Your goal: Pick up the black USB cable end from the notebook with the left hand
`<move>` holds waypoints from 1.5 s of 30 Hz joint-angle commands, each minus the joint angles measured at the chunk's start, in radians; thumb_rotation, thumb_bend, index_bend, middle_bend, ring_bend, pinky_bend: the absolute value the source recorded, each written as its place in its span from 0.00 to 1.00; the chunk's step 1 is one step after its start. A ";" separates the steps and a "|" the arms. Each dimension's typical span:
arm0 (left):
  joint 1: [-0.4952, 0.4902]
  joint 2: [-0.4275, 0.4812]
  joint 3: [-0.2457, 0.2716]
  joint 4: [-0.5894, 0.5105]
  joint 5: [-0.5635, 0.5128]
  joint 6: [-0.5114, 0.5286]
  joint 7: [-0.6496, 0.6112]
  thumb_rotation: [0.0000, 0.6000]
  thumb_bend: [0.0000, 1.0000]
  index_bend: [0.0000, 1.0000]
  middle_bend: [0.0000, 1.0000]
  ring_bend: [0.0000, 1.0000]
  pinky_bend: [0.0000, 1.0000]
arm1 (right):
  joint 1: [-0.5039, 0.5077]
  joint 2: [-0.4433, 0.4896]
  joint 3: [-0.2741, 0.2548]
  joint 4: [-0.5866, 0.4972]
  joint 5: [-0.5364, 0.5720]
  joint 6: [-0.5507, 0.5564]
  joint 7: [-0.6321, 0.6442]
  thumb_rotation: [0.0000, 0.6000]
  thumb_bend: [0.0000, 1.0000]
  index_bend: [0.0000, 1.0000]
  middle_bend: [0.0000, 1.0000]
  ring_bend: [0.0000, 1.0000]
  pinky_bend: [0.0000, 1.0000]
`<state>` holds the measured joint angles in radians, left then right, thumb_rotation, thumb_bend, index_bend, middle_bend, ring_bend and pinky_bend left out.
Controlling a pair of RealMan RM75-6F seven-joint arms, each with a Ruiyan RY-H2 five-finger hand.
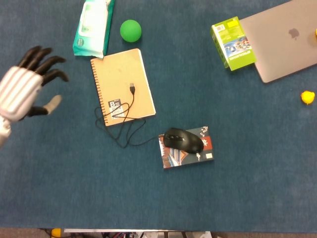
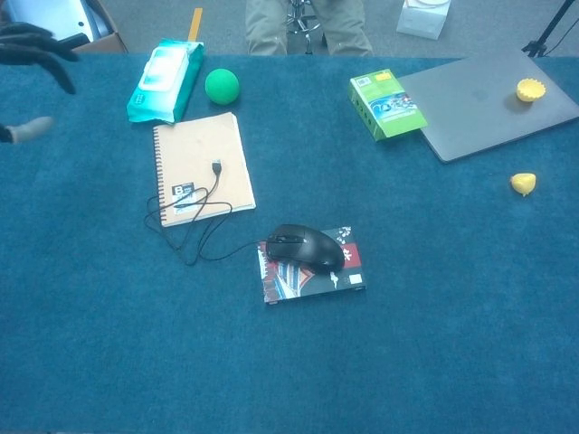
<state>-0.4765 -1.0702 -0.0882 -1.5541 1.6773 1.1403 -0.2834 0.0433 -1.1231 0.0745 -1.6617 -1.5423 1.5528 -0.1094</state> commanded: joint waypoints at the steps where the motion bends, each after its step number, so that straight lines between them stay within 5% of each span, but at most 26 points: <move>1: -0.095 -0.058 0.011 0.110 0.074 -0.061 -0.087 1.00 0.37 0.37 0.19 0.06 0.02 | 0.002 0.002 0.000 -0.011 0.000 -0.002 -0.013 1.00 0.41 0.57 0.47 0.38 0.45; 20: -0.330 -0.281 0.120 0.435 0.266 -0.098 -0.071 1.00 0.37 0.33 0.17 0.05 0.02 | 0.006 -0.001 0.002 -0.043 0.023 -0.016 -0.068 1.00 0.41 0.57 0.47 0.38 0.45; 45: -0.494 -0.470 0.218 0.704 0.265 -0.162 -0.065 1.00 0.37 0.34 0.16 0.04 0.02 | 0.000 0.002 0.008 -0.062 0.059 -0.019 -0.099 1.00 0.41 0.57 0.47 0.38 0.45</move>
<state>-0.9652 -1.5344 0.1266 -0.8567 1.9458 0.9818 -0.3443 0.0429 -1.1205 0.0827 -1.7243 -1.4836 1.5340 -0.2085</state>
